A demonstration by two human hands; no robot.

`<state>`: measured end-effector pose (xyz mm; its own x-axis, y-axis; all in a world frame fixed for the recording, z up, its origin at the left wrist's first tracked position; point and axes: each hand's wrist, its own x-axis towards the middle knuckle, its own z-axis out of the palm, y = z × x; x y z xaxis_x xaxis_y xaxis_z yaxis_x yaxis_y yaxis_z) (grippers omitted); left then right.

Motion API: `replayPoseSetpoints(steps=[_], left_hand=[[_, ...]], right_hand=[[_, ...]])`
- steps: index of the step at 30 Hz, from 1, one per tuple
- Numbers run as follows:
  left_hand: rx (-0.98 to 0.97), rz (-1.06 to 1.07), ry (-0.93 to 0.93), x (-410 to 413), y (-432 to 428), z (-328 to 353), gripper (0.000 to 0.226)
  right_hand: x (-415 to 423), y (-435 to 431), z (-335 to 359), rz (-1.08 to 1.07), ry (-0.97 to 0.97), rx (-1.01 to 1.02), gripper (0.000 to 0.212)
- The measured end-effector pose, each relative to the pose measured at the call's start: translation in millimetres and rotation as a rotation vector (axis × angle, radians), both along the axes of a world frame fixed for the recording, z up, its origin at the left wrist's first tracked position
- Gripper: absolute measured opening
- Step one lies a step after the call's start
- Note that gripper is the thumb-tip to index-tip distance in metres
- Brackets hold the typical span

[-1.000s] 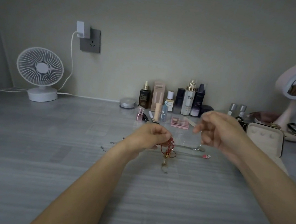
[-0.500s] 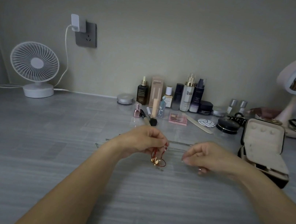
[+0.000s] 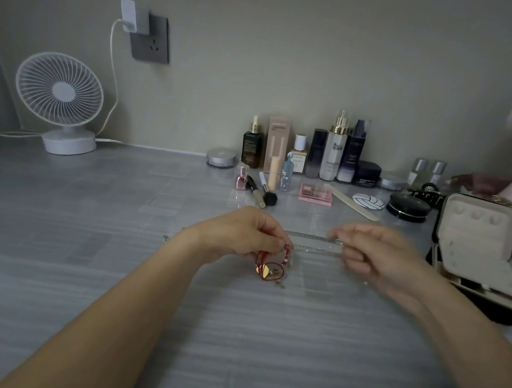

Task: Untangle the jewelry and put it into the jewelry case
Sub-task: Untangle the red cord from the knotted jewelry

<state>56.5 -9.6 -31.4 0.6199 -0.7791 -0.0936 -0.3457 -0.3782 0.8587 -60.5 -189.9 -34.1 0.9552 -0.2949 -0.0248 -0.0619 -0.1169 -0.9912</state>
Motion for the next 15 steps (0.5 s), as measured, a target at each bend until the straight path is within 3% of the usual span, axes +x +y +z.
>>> replayPoseSetpoints(steps=[3,6,8,12,15], left_hand=[[0.0,-0.002,-0.01,-1.8,-0.8,0.9,0.012],[-0.009,-0.007,-0.002,-3.5,-2.5,1.5,0.011],[-0.008,-0.005,0.003,-4.4,-3.3,1.7,0.011],[-0.031,-0.025,0.028,-7.5,-3.7,2.7,0.011],[-0.036,-0.038,0.027,-10.5,-3.9,5.4,0.011]], right_hand=[[-4.6,4.8,-0.7,0.026,0.096,-0.372,0.014],[-5.7,9.1,-1.4,0.082,0.119,-0.474,0.019],[-4.4,10.5,-2.9,0.091,0.086,-0.411,0.024],[-2.9,12.5,-1.7,0.151,-0.016,-0.027,0.026],[-2.7,13.5,-1.6,0.191,0.006,0.15,0.022]])
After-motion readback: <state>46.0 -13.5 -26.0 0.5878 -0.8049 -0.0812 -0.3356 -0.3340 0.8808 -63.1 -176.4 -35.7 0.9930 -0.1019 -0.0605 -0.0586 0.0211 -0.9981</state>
